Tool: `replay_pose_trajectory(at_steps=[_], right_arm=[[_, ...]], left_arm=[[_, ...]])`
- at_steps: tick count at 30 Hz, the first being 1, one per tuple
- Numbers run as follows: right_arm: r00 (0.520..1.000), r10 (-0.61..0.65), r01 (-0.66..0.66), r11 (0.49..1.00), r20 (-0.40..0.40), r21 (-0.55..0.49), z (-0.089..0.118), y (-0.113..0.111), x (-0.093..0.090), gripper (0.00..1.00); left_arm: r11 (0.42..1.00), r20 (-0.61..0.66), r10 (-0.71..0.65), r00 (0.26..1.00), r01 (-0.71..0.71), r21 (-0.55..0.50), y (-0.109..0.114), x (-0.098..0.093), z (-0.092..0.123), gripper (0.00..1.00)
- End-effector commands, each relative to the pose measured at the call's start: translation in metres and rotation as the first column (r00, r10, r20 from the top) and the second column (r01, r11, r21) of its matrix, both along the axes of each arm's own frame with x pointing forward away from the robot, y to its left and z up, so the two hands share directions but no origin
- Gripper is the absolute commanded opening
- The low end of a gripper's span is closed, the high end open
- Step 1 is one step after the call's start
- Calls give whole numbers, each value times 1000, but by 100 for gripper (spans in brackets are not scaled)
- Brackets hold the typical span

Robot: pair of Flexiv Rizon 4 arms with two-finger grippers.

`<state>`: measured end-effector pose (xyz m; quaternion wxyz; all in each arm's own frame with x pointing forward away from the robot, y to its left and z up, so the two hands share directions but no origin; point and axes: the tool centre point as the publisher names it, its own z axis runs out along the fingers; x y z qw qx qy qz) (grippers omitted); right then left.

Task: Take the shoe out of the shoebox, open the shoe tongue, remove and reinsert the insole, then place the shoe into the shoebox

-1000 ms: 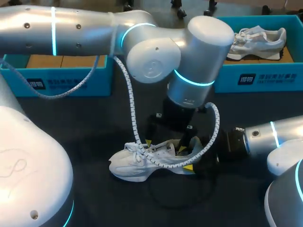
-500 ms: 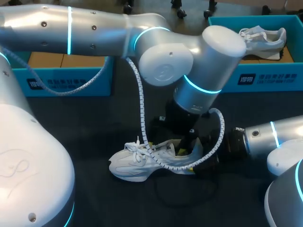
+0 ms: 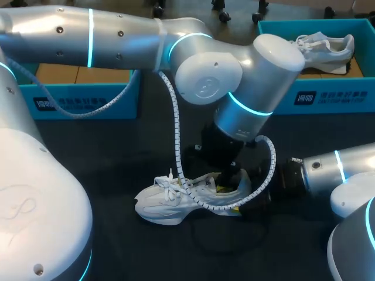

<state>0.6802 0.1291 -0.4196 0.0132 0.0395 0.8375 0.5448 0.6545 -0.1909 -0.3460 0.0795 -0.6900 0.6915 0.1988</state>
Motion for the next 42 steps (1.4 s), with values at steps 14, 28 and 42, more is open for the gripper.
replay_pose_trajectory(at_steps=[14, 28, 42], right_arm=[[1000, -2, 2, 1000, 1, -3, -1, 2, 1, 0], [1000, -2, 2, 1000, 1, -3, -1, 2, 1, 0], [1000, -2, 2, 1000, 1, -3, -1, 2, 1, 0]], left_arm=[[990, 23, -14, 1000, 17, -139, 19, -2, 25, 44], [967, 3, -58, 998, 57, -248, 16, -9, 29, 0], [883, 38, -27, 999, 42, -468, 51, -11, 43, 0]])
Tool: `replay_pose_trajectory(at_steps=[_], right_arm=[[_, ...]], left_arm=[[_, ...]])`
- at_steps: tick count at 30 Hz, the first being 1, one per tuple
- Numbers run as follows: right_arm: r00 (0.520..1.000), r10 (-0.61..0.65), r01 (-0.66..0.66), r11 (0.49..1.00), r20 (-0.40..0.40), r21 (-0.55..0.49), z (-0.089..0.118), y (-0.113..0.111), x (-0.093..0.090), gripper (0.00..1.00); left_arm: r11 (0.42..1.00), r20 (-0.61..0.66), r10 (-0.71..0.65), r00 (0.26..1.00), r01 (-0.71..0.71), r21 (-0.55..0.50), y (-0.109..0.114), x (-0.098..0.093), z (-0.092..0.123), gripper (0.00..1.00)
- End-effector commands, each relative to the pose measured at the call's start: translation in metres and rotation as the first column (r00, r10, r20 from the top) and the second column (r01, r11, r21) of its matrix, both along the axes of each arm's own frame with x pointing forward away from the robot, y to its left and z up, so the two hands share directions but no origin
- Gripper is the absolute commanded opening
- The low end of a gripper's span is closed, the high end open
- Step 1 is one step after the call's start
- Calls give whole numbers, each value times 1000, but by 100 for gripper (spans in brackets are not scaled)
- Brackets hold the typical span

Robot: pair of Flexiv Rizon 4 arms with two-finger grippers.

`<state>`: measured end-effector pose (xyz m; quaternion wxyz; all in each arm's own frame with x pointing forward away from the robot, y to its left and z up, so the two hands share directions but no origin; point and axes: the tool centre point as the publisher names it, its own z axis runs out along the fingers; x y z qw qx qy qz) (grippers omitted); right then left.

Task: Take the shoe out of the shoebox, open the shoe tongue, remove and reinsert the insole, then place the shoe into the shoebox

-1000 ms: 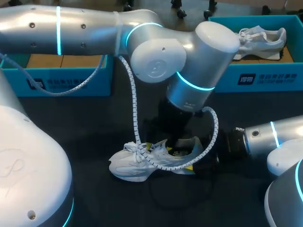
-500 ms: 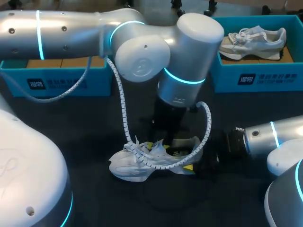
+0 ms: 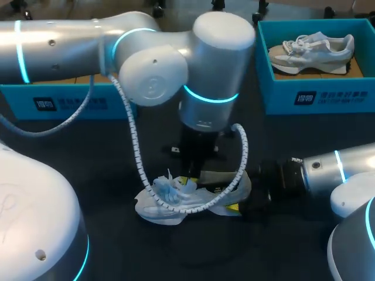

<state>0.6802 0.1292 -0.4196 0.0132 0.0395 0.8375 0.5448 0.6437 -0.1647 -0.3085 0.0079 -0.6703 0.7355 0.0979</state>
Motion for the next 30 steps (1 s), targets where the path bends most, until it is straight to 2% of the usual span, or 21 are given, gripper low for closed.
replay_pose_trajectory(at_steps=[1, 10, 15, 22, 30], right_arm=[[1000, -2, 2, 1000, 1, -3, -1, 2, 1, 0], [1000, -2, 2, 1000, 1, -3, -1, 2, 1, 0], [1000, -2, 2, 1000, 1, -3, -1, 2, 1, 0], [1000, -2, 2, 1000, 1, -3, -1, 2, 1, 0], [1000, -2, 2, 1000, 1, -3, -1, 2, 1, 0]], left_arm=[[966, -14, 38, 999, -40, -255, 28, 0, 6, 0], [922, -22, 90, 996, -91, -376, 58, 1, 5, 0], [903, -50, 108, 993, -119, -412, 74, 1, -5, 0], [905, -100, 135, 986, -164, -394, 89, 1, -33, 0], [909, -117, 149, 982, -183, -374, 97, -1, -53, 0]])
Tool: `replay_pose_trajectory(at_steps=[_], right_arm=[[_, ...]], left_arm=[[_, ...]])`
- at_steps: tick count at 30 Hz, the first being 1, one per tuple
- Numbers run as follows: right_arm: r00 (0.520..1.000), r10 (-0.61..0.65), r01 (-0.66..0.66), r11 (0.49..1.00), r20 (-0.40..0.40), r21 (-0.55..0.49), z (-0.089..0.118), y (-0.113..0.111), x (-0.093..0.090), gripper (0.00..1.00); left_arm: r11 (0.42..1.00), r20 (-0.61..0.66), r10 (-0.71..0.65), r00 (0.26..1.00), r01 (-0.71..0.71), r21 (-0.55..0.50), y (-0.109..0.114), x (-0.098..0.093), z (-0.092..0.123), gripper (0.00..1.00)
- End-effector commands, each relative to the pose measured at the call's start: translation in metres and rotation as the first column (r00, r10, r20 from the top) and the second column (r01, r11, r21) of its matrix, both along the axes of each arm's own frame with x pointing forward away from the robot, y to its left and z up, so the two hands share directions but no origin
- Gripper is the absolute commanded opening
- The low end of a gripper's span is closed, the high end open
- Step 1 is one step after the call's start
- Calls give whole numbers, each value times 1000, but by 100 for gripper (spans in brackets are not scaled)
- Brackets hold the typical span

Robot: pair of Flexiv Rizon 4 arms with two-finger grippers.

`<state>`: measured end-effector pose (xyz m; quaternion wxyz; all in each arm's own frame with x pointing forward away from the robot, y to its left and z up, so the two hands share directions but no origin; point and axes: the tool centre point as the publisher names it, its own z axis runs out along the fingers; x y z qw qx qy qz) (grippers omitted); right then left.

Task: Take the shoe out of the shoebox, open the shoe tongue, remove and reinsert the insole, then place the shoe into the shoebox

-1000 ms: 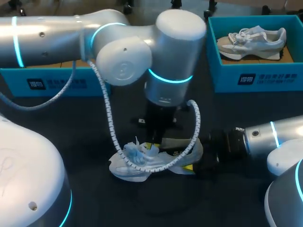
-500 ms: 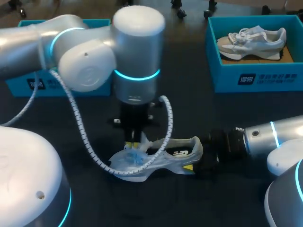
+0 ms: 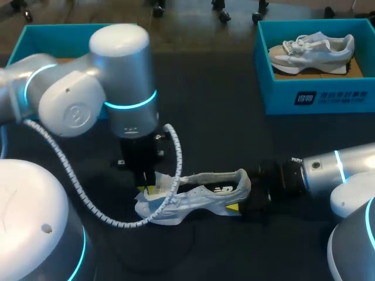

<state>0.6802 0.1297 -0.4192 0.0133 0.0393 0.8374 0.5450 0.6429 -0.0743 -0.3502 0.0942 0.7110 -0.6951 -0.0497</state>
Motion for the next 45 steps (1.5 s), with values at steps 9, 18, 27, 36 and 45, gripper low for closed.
replay_pose_trajectory(at_steps=[9, 18, 27, 36, 45], right_arm=[[1000, -3, 3, 1000, 0, -3, -2, 2, 1, 0], [1000, -3, 3, 1000, 0, -3, -2, 2, 1, 0], [1000, -3, 3, 1000, 0, -3, -2, 2, 1, 0], [1000, -3, 3, 1000, 0, -3, -2, 2, 1, 0], [1000, -3, 3, 1000, 0, -3, -2, 2, 1, 0]], left_arm=[[984, 31, 39, 999, -33, -173, 18, -3, 0, 53], [971, 137, -33, 990, 64, -231, 19, 3, 55, 100], [919, 207, -260, 943, 307, -246, -24, 14, 117, 97], [742, 289, -606, 741, 658, -131, -69, 9, 149, 0], [450, 290, -833, 470, 882, -136, -91, 5, 157, 0]])
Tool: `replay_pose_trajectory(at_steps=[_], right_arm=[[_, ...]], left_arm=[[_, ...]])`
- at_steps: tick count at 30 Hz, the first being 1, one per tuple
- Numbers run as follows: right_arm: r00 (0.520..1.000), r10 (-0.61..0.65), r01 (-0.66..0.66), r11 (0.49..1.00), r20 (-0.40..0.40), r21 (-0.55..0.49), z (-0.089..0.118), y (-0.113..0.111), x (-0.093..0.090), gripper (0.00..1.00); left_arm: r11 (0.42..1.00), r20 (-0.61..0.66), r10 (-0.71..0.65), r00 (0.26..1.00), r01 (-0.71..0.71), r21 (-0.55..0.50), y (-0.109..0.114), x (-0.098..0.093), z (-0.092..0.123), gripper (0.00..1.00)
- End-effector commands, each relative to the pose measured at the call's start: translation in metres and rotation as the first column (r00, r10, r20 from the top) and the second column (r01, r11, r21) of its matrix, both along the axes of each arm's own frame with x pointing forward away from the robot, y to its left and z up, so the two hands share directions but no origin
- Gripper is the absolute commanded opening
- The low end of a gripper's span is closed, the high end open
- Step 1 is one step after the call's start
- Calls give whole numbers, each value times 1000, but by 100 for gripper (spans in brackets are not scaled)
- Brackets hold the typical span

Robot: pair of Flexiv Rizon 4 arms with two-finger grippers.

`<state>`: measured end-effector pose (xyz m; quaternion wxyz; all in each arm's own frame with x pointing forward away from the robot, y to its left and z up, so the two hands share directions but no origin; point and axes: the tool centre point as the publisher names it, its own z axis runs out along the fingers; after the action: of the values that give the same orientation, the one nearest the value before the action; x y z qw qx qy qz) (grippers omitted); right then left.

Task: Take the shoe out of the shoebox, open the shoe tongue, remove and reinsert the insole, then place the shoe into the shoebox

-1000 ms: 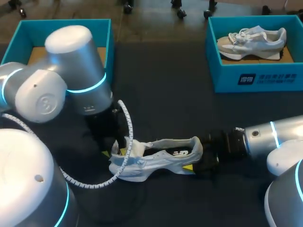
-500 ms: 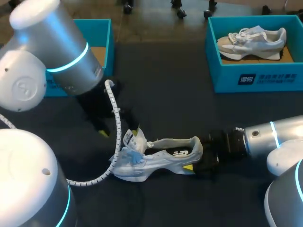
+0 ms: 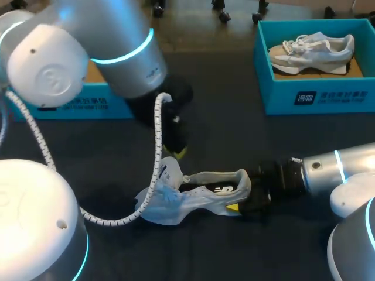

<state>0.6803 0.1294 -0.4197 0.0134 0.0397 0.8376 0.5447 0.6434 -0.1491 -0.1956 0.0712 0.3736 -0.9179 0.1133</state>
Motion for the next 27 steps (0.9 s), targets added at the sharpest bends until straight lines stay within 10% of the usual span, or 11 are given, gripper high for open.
replay_pose_trajectory(at_steps=[1, 18, 27], right_arm=[[1000, -2, 2, 1000, 1, -3, -1, 2, 1, 0], [1000, -2, 2, 1000, 1, -3, -1, 2, 1, 0], [1000, -2, 2, 1000, 1, -3, -1, 2, 1, 0]], left_arm=[[944, -35, -324, 945, 325, 55, -20, 4, 4, 0], [915, -39, -397, 917, 399, 57, -25, 3, 7, 0], [779, 85, -626, 775, 618, 105, -51, 5, -42, 0]])
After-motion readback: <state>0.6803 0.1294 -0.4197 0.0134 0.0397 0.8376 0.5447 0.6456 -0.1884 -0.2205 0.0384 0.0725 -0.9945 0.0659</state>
